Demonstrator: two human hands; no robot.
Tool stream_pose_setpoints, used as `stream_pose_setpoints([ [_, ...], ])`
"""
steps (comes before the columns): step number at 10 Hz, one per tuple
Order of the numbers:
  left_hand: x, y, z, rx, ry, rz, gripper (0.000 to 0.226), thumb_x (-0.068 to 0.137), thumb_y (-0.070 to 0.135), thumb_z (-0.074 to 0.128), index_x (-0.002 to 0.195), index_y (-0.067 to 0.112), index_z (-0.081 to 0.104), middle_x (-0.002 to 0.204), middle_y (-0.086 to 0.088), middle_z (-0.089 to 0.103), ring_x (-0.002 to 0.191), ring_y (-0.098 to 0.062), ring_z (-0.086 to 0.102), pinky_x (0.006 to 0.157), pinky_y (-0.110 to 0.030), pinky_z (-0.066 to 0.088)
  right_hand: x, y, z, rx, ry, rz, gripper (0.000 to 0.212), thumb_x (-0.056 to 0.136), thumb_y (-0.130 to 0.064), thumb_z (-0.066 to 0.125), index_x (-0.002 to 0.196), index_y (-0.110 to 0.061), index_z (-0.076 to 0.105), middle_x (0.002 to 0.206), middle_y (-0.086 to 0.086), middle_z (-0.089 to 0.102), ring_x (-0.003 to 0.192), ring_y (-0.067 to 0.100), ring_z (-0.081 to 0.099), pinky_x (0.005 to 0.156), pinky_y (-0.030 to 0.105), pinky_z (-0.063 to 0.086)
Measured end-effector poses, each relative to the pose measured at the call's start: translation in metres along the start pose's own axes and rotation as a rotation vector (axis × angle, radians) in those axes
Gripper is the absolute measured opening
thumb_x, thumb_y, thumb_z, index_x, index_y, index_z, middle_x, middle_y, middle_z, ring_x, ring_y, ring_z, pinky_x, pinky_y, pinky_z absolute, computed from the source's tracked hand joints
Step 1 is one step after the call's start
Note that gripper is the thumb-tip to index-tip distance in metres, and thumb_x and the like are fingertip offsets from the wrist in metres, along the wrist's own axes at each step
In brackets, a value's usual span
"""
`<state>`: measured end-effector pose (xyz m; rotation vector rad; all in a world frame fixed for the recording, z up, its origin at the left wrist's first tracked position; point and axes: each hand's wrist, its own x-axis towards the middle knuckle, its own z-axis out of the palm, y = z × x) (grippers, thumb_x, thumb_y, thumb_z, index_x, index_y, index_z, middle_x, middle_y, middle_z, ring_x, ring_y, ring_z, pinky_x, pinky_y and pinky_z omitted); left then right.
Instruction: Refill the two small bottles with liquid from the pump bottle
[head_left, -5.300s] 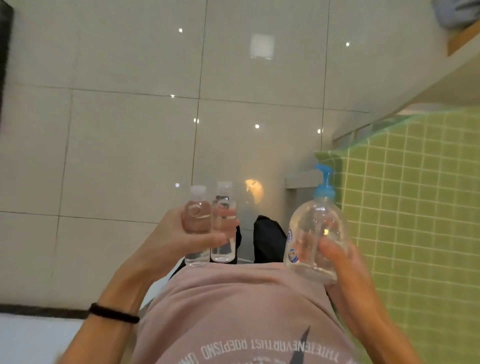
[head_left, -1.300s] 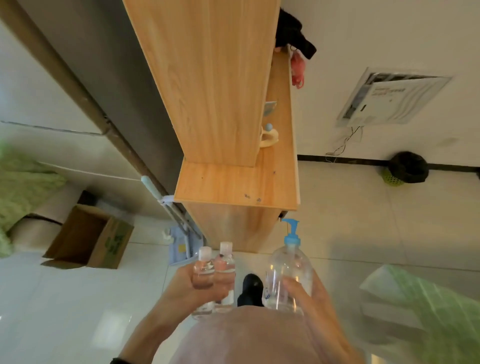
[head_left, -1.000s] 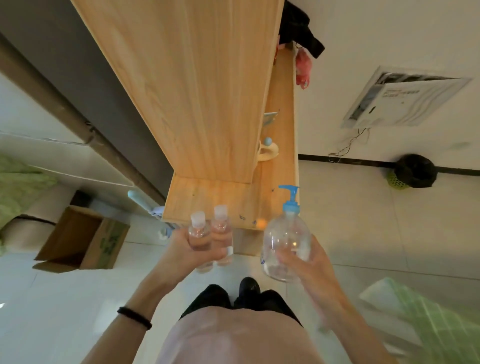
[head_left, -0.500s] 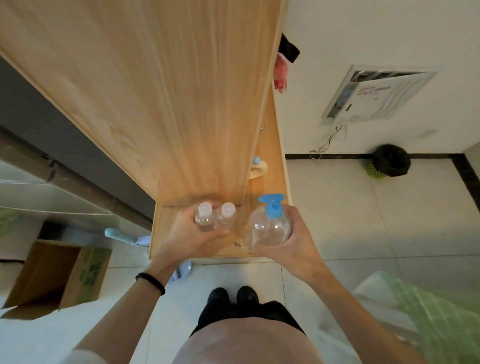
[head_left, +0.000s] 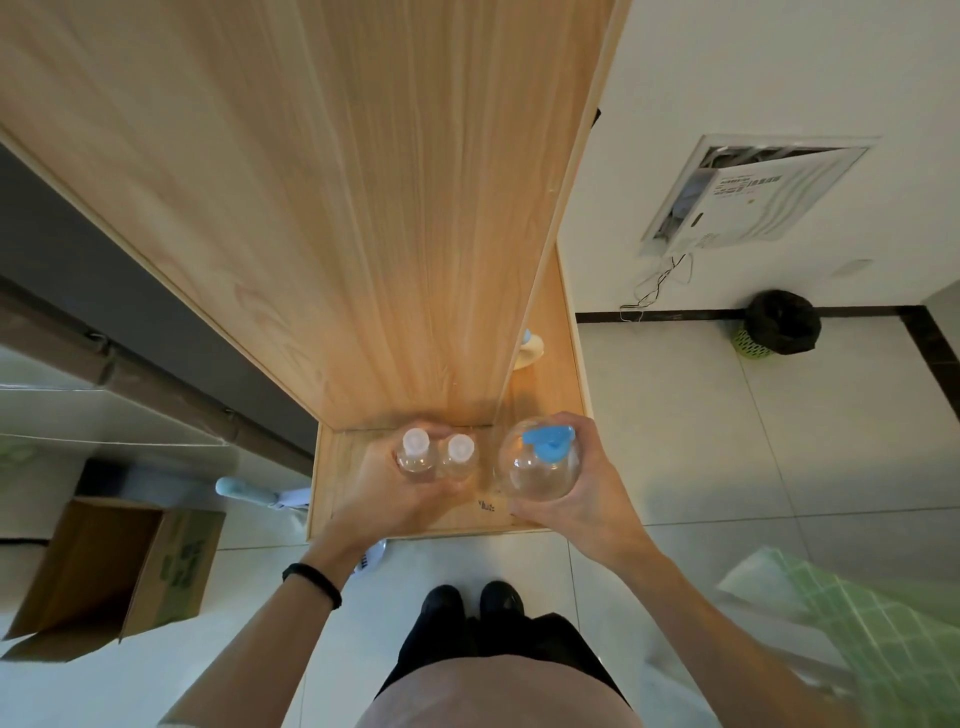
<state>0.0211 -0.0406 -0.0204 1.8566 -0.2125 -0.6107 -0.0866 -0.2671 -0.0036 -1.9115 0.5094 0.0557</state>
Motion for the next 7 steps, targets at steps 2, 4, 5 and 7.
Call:
stream_pose_setpoints([
  [2,0.002,-0.005,-0.003,0.204,-0.015,-0.054,0.03,0.07,0.026,0.096,0.087,0.033,0.073,0.076,0.017,0.075,0.069,0.005,0.07,0.06,-0.008,0.049,0.001,0.002,0.002,-0.031,0.006,-0.018,0.104,0.048,-0.047,0.098,0.132,-0.054,0.037,0.119,-0.029,0.06,0.107,-0.005,0.063,0.079,0.019,0.059],
  [4,-0.002,-0.001,-0.006,0.128,0.01,-0.064,0.04,0.069,0.008,0.094,0.099,0.03,0.079,0.09,0.012,0.081,0.081,0.002,0.075,0.068,-0.011,0.054,0.0,0.001,0.003,-0.037,0.005,-0.009,0.101,0.049,-0.05,0.096,0.128,-0.062,0.034,0.12,-0.032,0.055,0.11,-0.011,0.057,0.078,0.012,0.055],
  [5,-0.003,0.001,-0.007,0.129,0.013,-0.032,0.05,0.069,0.006,0.095,0.1,0.038,0.074,0.092,0.028,0.078,0.085,0.011,0.072,0.068,-0.004,0.051,-0.001,0.0,0.002,-0.033,-0.004,0.011,0.104,0.049,-0.049,0.096,0.13,-0.063,0.032,0.122,-0.034,0.054,0.112,-0.007,0.057,0.091,0.027,0.058],
  [7,-0.012,0.005,-0.012,0.161,0.002,-0.007,0.078,0.061,0.02,0.101,0.123,0.051,0.064,0.117,0.038,0.068,0.108,0.016,0.064,0.081,-0.002,0.05,-0.009,-0.003,-0.006,0.035,-0.068,0.007,0.128,0.05,-0.048,0.099,0.147,-0.065,0.018,0.133,-0.041,0.048,0.125,-0.009,0.052,0.103,0.019,0.047],
])
